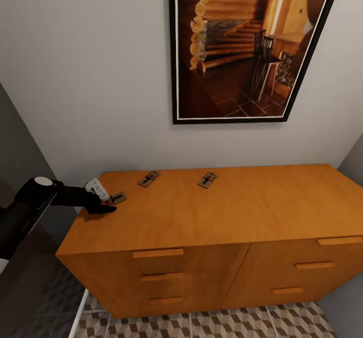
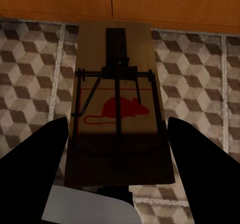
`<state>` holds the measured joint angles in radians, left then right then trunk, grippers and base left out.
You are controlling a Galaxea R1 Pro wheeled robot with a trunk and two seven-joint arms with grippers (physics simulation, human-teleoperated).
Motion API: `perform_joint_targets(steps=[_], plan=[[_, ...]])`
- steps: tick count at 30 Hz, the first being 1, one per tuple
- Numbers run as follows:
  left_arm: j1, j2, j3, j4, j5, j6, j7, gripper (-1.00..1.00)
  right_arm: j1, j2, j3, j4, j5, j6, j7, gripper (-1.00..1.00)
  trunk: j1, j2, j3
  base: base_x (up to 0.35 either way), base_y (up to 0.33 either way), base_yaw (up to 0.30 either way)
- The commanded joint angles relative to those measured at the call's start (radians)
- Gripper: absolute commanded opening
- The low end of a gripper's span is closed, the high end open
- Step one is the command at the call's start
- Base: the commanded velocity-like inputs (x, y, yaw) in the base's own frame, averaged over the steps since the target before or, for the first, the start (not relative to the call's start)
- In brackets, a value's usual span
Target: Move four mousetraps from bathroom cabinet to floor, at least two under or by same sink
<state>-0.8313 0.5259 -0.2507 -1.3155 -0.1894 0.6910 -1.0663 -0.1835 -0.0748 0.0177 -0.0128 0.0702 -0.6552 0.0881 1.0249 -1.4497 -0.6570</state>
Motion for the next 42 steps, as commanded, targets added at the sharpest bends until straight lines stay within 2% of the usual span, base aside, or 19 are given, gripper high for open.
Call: perform_joint_targets(steps=[1, 13, 14, 42], plan=[[0.000, 0.000, -0.034, 0.016, -0.015, 0.002, -0.005, 1.00, -0.001, 0.000, 0.001, 0.001, 0.005, -0.003, -0.001, -1.00, 0.000, 0.000, -0.001, 0.000, 0.000, 0.000], [0.000, 0.000, -0.048, 0.026, -0.015, 0.002, -0.005, 1.00, -0.001, 0.000, 0.001, 0.001, 0.004, -0.003, -0.001, -1.00, 0.000, 0.000, -0.001, 0.000, 0.000, 0.000], [0.000, 0.000, -0.048, 0.028, -0.015, 0.002, -0.005, -1.00, -0.001, 0.000, 0.001, 0.001, 0.004, -0.003, -0.001, -1.00, 0.000, 0.000, -0.001, 0.000, 0.000, 0.000], [0.000, -0.001, -0.044, 0.026, -0.018, 0.002, -0.004, -1.00, -0.001, 0.001, 0.001, 0.001, 0.005, -0.003, -0.001, -1.00, 0.000, 0.000, -0.001, 0.000, 0.000, 0.000]])
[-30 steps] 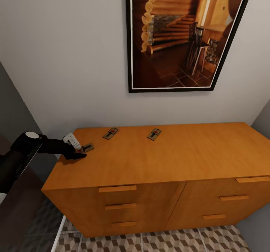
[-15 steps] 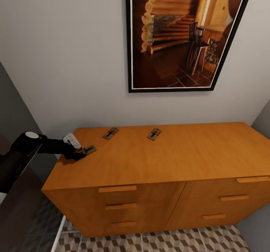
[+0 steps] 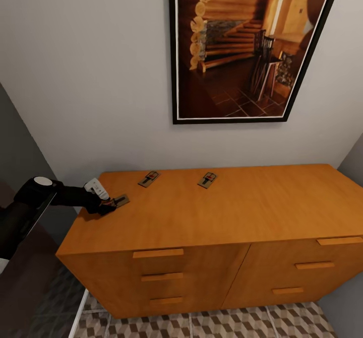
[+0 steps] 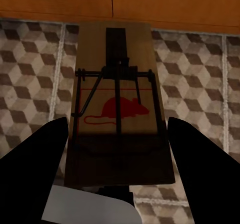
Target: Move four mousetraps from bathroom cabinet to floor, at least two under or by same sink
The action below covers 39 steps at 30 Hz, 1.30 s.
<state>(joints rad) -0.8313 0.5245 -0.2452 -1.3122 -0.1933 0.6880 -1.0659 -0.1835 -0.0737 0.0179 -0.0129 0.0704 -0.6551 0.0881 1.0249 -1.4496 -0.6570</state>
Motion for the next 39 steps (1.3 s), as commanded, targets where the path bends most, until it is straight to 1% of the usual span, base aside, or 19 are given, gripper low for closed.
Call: perform_joint_targets(steps=[1, 7, 9, 12, 13, 14, 17, 18, 20, 23, 25, 30, 39], plan=[[0.000, 0.001, -0.045, 0.010, -0.014, 0.005, -0.005, -1.00, -0.001, 0.000, 0.001, 0.001, 0.004, -0.003, -0.001, -1.00, 0.000, 0.000, -0.001, 0.000, 0.000, 0.000], [0.000, 0.005, -0.038, -0.056, -0.014, 0.009, -0.005, -1.00, -0.001, 0.000, 0.001, 0.001, 0.004, -0.003, -0.001, -1.00, 0.000, 0.000, -0.001, 0.000, 0.000, 0.000], [0.000, 0.006, -0.027, -0.073, -0.013, 0.010, -0.007, -1.00, -0.001, 0.001, 0.001, 0.001, 0.004, -0.003, -0.001, -1.00, 0.000, 0.000, -0.001, 0.000, 0.000, 0.000], [0.000, 0.006, 0.018, -0.095, -0.012, 0.010, -0.033, -1.00, -0.001, 0.002, 0.001, 0.001, 0.004, -0.003, -0.001, -1.00, 0.000, 0.000, -0.001, 0.000, 0.000, 0.000], [0.000, 0.006, 0.043, -0.106, -0.013, 0.010, -0.056, -1.00, -0.001, 0.002, 0.001, 0.001, 0.004, -0.004, -0.001, -1.00, 0.000, 0.000, -0.001, 0.000, 0.000, 0.000], [0.000, 0.006, 0.059, -0.112, -0.013, 0.010, -0.072, -1.00, -0.001, 0.002, 0.001, 0.001, 0.004, -0.003, -0.001, -1.00, 0.000, 0.000, -0.001, 0.000, 0.000, 0.000], [0.000, 0.007, 0.097, -0.128, -0.014, 0.010, -0.108, -1.00, -0.001, 0.002, 0.001, 0.001, 0.003, -0.003, -0.001, -1.00, 0.000, 0.000, -0.001, 0.000, 0.000, 0.000], [0.000, 0.008, 0.102, -0.135, -0.014, 0.010, -0.112, -1.00, -0.001, 0.002, 0.001, 0.001, 0.004, -0.003, -0.001, -1.00, 0.000, 0.000, -0.001, 0.000, 0.000, 0.000], [0.000, 0.018, 0.107, -0.149, -0.014, 0.011, -0.116, -1.00, -0.001, 0.003, 0.001, 0.001, 0.004, -0.003, -0.001, -1.00, 0.000, 0.000, -0.001, 0.000, 0.000, 0.000], [0.000, 0.043, 0.109, -0.169, -0.014, 0.012, -0.119, -1.00, -0.001, 0.003, 0.001, 0.001, 0.004, -0.003, -0.001, -1.00, 0.000, 0.000, -0.001, 0.000, 0.000, 0.000], [0.000, 0.053, 0.108, -0.174, -0.013, 0.013, -0.121, -1.00, -0.001, 0.003, 0.001, 0.001, 0.004, -0.003, -0.001, -1.00, 0.000, 0.000, -0.001, -0.015, -0.014, 0.000], [0.000, 0.056, 0.106, -0.174, -0.012, 0.013, -0.121, -1.00, -0.001, 0.003, 0.001, 0.001, 0.004, -0.003, -0.001, -1.00, 0.000, 0.000, -0.001, -0.148, -0.135, 0.000], [0.000, 0.057, 0.104, -0.175, -0.012, 0.013, -0.121, -1.00, -0.001, 0.003, 0.001, 0.000, 0.004, -0.003, -0.001, -1.00, 0.000, 0.000, -0.001, -0.227, -0.217, 0.000]])
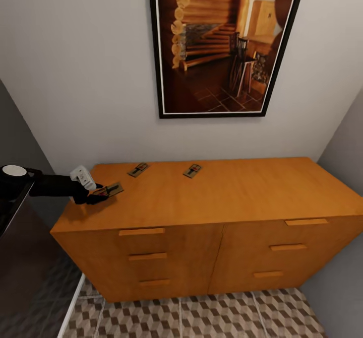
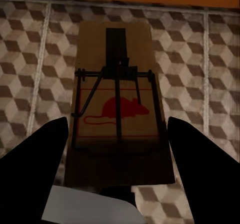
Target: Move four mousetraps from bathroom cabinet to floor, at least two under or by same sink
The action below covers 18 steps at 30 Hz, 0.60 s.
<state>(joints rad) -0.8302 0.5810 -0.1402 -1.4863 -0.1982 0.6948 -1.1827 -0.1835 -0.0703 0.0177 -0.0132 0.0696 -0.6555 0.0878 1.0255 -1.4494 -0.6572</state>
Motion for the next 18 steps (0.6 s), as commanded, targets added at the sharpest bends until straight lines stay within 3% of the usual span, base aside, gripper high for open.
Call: perform_joint_targets(steps=[1, 18], plan=[[-0.001, 0.000, -0.001, -0.001, -0.007, 0.006, -0.005, -1.00, -0.001, 0.000, 0.001, 0.000, 0.005, -0.003, 0.000, -1.00, 0.000, -0.001, -0.001, -0.234, -0.222, 0.000], [-0.001, 0.000, -0.004, -0.001, -0.007, 0.006, -0.005, -1.00, -0.001, 0.000, 0.001, -0.001, 0.005, -0.003, 0.000, -1.00, 0.000, -0.001, -0.001, -0.262, -0.217, 0.000]])
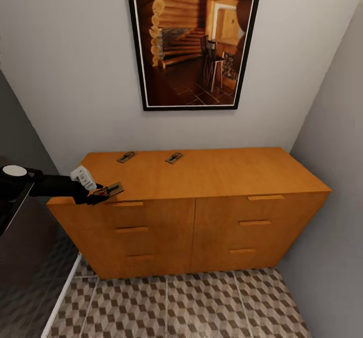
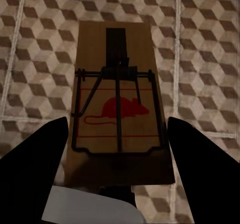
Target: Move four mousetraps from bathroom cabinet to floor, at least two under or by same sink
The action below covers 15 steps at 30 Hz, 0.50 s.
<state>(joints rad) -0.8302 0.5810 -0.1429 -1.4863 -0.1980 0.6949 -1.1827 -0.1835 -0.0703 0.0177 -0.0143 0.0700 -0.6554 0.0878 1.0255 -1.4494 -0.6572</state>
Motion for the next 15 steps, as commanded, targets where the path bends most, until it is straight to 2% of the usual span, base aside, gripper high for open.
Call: perform_joint_targets(steps=[1, 15], plan=[[-0.001, 0.000, -0.001, -0.001, -0.007, 0.006, -0.005, -1.00, -0.001, 0.000, 0.001, 0.001, 0.004, -0.003, 0.000, -1.00, -0.001, -0.001, -0.001, -0.270, -0.214, 0.000], [-0.001, 0.000, -0.003, 0.008, -0.006, 0.005, -0.003, -1.00, -0.001, -0.002, 0.001, 0.000, 0.004, -0.003, -0.003, -1.00, -0.001, -0.001, -0.001, -0.278, -0.206, 0.000]])
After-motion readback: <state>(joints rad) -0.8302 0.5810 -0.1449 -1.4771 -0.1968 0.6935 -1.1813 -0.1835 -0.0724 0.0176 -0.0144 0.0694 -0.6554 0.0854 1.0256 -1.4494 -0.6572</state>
